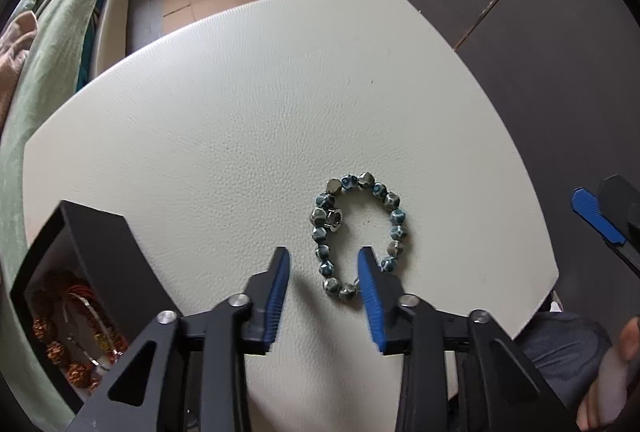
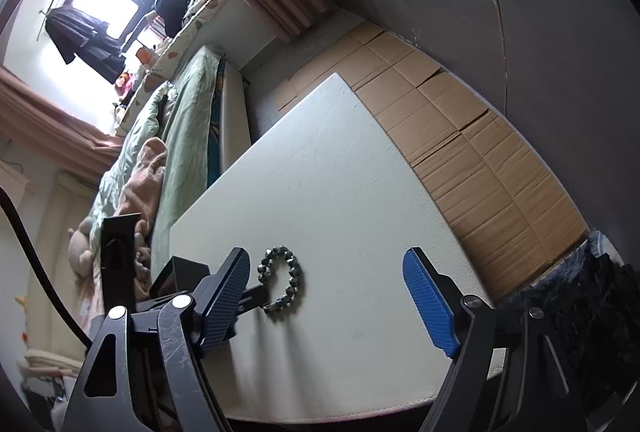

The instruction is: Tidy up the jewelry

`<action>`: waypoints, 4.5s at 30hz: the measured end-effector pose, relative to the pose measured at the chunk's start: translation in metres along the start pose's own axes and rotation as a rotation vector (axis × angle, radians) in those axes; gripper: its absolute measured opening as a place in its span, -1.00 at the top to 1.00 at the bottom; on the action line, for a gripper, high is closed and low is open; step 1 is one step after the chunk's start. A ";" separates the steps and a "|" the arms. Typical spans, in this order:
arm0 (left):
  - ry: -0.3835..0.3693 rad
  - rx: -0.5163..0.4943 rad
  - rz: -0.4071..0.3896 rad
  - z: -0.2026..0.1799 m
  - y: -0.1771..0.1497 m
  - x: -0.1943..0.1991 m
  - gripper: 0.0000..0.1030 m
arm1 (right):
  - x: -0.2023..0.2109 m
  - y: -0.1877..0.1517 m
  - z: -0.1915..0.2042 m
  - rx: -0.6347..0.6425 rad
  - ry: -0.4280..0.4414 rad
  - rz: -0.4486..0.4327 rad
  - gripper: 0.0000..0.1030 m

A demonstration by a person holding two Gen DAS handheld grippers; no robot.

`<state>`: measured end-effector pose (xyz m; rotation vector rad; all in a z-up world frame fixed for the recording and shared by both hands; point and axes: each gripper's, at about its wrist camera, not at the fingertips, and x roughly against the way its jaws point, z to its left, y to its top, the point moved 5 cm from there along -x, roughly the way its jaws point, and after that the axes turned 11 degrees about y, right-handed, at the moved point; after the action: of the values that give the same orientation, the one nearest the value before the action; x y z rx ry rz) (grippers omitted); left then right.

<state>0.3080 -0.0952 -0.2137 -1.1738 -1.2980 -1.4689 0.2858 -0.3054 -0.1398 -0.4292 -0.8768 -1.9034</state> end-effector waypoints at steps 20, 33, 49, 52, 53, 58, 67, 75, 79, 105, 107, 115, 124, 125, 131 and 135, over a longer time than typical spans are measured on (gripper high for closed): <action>-0.079 -0.017 -0.192 0.004 0.007 0.076 0.84 | -0.025 -0.005 0.023 0.084 -0.033 0.054 -0.52; -0.063 0.067 -0.273 0.059 0.000 0.121 0.84 | -0.059 -0.023 0.048 0.250 -0.058 0.183 -0.07; -0.017 0.178 -0.294 0.128 -0.018 0.132 0.84 | -0.117 -0.040 0.074 0.489 -0.139 0.363 0.32; -0.014 0.205 -0.284 0.141 -0.023 0.128 0.84 | -0.123 -0.042 0.075 0.508 -0.154 0.367 0.43; -0.013 0.214 -0.282 0.146 -0.025 0.127 0.84 | -0.125 -0.042 0.073 0.508 -0.164 0.374 0.43; -0.010 0.238 -0.270 0.159 -0.031 0.121 0.84 | -0.136 -0.047 0.070 0.550 -0.222 0.388 0.61; -0.018 0.269 -0.267 0.167 -0.035 0.116 0.83 | -0.121 -0.048 0.082 0.594 -0.229 0.352 0.72; -0.137 0.348 -0.182 0.173 -0.036 0.102 0.81 | -0.076 -0.042 0.129 0.568 -0.068 0.235 0.72; -0.154 0.354 -0.163 0.174 -0.041 0.101 -0.04 | -0.071 -0.047 0.147 0.544 0.024 0.238 0.72; -0.096 0.412 -0.260 0.205 -0.078 0.134 -0.41 | -0.093 -0.062 0.190 0.452 0.190 0.266 -0.33; -0.097 0.410 -0.267 0.202 -0.080 0.137 -0.41 | -0.087 -0.059 0.183 0.444 0.175 0.252 -0.70; -0.086 0.377 -0.344 0.181 -0.093 0.159 -0.86 | -0.052 -0.060 0.160 0.464 0.094 0.186 -1.00; -0.092 0.351 -0.438 0.150 -0.115 0.183 -0.99 | 0.011 -0.082 0.139 0.411 0.079 0.070 -1.00; -0.092 0.350 -0.444 0.147 -0.118 0.185 -0.99 | 0.017 -0.085 0.136 0.410 0.083 0.059 -1.00; -0.023 0.290 -0.508 0.119 -0.137 0.208 -0.99 | 0.048 -0.103 0.125 0.402 0.047 0.044 -1.00; 0.007 0.286 -0.547 0.107 -0.152 0.224 -0.99 | 0.075 -0.109 0.129 0.411 0.046 -0.001 -1.00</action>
<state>0.1243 0.0290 -0.0253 -0.6499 -1.8501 -1.5823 0.1457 -0.2275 -0.0488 -0.1352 -1.2024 -1.6701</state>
